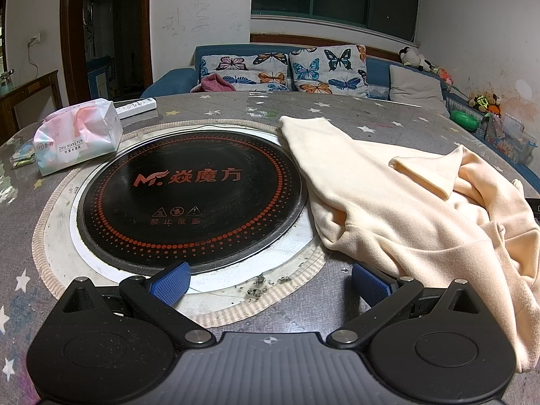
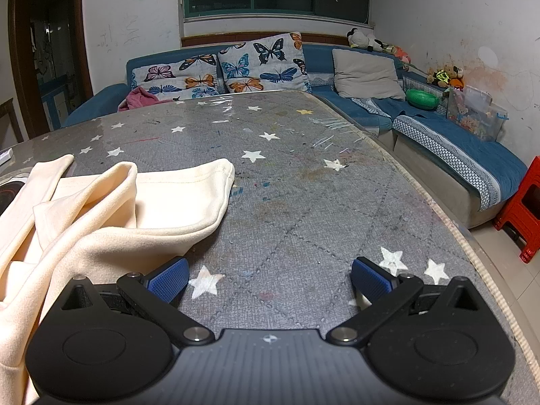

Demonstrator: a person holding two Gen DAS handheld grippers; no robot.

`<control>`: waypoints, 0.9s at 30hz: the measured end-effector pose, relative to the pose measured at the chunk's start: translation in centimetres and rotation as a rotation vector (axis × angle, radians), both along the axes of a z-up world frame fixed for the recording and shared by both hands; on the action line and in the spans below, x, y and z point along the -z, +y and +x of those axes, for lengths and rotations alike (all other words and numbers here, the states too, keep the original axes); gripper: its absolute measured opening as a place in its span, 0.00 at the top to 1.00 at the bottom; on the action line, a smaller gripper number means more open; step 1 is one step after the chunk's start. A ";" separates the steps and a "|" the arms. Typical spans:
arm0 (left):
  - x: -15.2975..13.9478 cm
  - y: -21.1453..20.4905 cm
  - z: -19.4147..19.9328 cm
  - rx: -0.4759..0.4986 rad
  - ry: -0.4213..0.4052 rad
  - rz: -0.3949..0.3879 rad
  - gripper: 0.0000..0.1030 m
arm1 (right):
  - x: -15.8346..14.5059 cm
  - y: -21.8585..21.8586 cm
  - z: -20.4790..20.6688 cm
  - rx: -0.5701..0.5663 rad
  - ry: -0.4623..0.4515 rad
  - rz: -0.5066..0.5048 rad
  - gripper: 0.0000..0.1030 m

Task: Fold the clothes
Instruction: 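Move both grippers open toward the crumpled cream sweatshirt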

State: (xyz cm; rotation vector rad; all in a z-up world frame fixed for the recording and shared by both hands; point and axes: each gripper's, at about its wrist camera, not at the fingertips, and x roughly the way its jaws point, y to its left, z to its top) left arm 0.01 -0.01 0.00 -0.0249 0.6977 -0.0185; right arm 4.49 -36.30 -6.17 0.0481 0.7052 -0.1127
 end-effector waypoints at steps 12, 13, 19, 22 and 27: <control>-0.1 -0.2 0.1 -0.003 0.010 0.001 0.00 | -0.9 0.1 -1.3 -0.002 0.010 0.005 0.00; -0.1 -0.2 0.2 -0.008 0.015 0.000 0.00 | -1.1 0.1 -1.6 -0.010 0.009 0.000 0.00; -0.5 -0.5 0.0 -0.031 0.042 0.000 0.00 | -2.4 0.5 -3.5 -0.039 0.011 0.008 0.00; -0.9 -0.7 -0.5 -0.022 0.048 -0.012 0.00 | -2.9 0.7 -4.7 -0.044 0.006 0.023 0.00; -1.8 -1.3 -1.6 -0.012 0.049 -0.018 0.00 | -3.2 1.5 -6.3 -0.070 0.010 0.030 0.00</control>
